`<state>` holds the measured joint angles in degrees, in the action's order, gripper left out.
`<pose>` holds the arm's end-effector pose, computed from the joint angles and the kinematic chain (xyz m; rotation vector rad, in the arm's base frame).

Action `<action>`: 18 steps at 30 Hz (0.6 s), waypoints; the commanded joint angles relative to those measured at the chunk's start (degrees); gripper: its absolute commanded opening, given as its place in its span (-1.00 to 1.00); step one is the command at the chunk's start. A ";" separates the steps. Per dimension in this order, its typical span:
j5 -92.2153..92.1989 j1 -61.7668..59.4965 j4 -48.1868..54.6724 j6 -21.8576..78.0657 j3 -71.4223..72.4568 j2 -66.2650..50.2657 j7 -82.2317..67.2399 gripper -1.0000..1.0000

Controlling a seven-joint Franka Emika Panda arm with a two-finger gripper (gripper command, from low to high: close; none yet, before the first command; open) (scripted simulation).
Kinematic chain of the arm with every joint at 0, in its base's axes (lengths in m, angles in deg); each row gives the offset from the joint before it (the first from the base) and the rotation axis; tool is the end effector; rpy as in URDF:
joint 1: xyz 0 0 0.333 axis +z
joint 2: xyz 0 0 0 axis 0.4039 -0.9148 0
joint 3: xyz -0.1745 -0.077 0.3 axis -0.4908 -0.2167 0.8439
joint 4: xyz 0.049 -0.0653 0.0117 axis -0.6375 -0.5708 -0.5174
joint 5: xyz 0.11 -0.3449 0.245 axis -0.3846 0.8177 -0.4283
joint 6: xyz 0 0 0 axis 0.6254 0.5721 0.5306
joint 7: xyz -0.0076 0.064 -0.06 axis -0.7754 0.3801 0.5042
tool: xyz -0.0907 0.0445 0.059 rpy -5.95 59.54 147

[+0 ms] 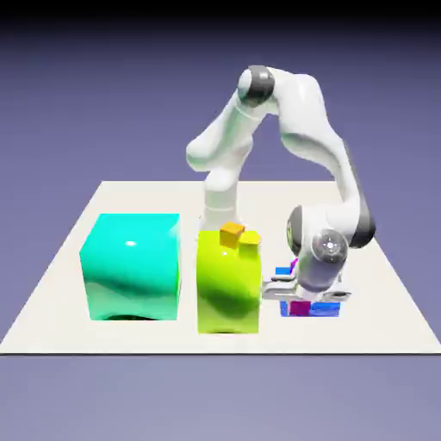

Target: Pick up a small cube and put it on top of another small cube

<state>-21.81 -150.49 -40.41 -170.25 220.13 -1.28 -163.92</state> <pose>0.5556 0.2356 0.2137 -1.0003 -2.4630 0.3619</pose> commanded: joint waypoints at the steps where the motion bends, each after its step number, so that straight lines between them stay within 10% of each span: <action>1: 0.14 2.08 -1.58 -0.11 -1.10 -1.68 0.59 -1.00; 18: 0.55 24.50 -24.96 -8.03 -12.02 -17.38 0.49 -1.00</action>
<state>-21.08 -125.99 -65.37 -178.27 208.11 -18.66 -163.36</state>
